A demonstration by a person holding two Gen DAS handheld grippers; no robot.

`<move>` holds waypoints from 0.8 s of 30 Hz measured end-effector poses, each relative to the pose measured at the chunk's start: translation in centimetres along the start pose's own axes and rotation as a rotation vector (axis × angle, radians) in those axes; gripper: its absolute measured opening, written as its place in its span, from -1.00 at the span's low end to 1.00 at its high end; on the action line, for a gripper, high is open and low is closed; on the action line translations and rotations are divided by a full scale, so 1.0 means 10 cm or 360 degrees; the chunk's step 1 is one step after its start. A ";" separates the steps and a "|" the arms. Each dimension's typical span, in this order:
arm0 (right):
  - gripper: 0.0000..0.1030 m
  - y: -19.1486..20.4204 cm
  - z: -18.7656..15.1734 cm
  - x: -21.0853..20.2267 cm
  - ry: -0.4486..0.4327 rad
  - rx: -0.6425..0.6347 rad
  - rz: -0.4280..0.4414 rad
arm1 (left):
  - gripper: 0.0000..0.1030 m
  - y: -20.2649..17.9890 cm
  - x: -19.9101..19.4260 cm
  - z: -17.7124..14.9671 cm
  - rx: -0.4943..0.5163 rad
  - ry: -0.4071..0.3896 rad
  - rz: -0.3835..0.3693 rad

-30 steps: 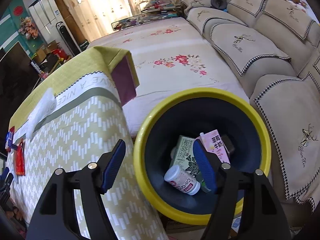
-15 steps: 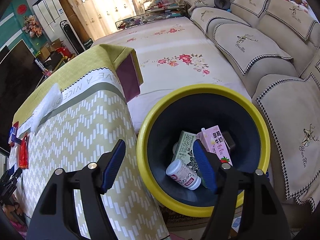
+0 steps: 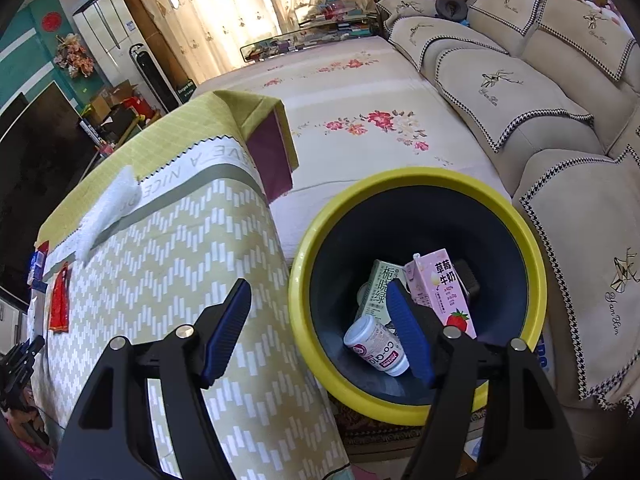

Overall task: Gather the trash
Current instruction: 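Grasp the white-and-blue squeeze pouch with the left tool and drop it into the bin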

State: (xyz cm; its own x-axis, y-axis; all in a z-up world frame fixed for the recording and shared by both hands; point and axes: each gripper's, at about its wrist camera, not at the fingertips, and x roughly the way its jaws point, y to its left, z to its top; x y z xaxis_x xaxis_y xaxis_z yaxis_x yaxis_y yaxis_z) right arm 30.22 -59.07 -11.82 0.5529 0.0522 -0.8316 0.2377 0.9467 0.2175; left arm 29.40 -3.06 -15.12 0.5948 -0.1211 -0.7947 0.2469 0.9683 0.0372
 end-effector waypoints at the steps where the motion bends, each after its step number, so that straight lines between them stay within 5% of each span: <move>1: 0.29 0.00 -0.01 -0.02 -0.0005 0.0000 0.0009 | -0.59 -0.01 -0.06 -0.01 -0.0003 -0.0008 0.0006; 9: 0.29 -0.14 -0.10 -0.21 -0.0051 0.0015 0.0046 | -0.59 -0.37 -0.43 -0.02 0.0065 -0.0067 -0.0038; 24: 0.31 -1.15 -0.45 -0.76 -0.0183 0.0168 -0.0070 | -0.58 -2.29 -0.29 0.55 0.0521 -0.0079 -0.0434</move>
State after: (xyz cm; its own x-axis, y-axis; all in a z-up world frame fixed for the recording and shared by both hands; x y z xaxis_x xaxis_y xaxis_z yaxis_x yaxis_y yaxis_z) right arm 19.72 -68.90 -10.31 0.6264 -0.0312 -0.7789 0.3430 0.9083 0.2395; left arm 26.19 -26.09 -10.35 0.5084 -0.3812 -0.7721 0.6252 0.7800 0.0265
